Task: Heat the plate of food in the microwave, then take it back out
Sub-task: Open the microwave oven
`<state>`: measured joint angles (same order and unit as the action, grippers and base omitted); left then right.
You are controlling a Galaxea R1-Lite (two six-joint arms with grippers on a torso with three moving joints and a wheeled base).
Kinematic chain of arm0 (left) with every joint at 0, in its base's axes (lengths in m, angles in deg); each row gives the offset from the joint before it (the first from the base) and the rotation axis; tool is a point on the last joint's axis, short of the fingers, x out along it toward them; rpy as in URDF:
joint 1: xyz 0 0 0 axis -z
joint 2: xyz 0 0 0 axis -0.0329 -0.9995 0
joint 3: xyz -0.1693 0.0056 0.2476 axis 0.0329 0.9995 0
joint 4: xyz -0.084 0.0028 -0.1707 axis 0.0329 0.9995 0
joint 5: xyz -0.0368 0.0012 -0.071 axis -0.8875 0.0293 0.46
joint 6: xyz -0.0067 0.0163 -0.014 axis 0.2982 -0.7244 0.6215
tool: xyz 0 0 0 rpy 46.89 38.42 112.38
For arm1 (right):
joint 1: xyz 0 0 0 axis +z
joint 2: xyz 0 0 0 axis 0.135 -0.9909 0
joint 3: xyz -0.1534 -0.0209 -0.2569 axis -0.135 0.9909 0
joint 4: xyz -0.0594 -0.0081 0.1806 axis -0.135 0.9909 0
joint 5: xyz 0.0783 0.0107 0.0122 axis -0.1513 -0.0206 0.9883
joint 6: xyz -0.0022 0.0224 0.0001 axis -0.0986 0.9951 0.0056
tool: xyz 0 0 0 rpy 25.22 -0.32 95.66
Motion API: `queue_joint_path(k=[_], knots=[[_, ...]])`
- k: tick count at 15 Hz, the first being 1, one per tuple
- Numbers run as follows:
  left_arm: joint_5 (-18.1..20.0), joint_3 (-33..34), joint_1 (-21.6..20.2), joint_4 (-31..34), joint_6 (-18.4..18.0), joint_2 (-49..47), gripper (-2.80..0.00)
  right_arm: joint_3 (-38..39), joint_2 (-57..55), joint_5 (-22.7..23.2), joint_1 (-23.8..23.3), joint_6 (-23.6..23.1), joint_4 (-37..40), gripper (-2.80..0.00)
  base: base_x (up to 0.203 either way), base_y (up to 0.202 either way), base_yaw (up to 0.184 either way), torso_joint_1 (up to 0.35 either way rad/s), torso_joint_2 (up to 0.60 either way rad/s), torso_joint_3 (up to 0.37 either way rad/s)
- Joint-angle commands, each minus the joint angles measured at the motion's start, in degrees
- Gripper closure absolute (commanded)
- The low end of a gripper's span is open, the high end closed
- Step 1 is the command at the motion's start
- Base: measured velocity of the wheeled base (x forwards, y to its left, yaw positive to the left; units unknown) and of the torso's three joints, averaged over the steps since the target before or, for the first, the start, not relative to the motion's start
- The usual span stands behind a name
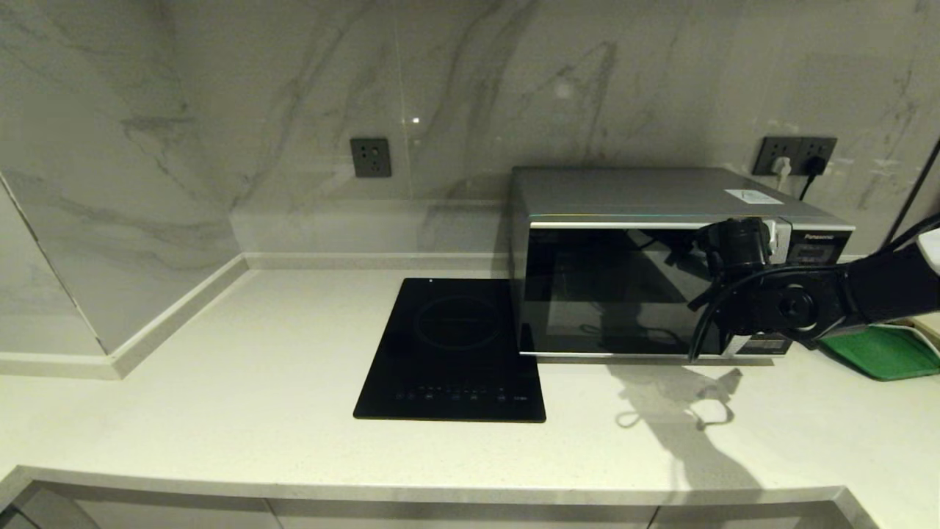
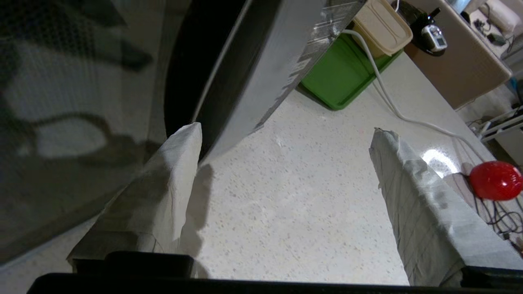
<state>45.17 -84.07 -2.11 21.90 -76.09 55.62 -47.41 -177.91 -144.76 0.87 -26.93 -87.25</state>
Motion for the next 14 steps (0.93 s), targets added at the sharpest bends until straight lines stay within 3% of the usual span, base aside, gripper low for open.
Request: queue_joint_path(k=[1,7,14], knots=[[-0.02,0.01,-0.04,-0.05,0.01,0.03,0.00,-2.16,-1.95,-0.34,-0.86,1.31,0.04,-2.80,0.000,0.000,0.000,0.000,0.00,0.000],[-0.02,0.01,-0.04,-0.05,0.01,0.08,0.00,-4.04,-2.91,-0.34,-4.13,4.71,0.06,-2.80,0.000,0.000,0.000,0.000,0.00,0.000],[-0.02,0.01,-0.04,-0.05,0.01,0.00,0.00,-0.01,-0.35,-0.59,-4.50,10.52,0.50,-2.80,0.000,0.000,0.000,0.000,0.00,0.000]])
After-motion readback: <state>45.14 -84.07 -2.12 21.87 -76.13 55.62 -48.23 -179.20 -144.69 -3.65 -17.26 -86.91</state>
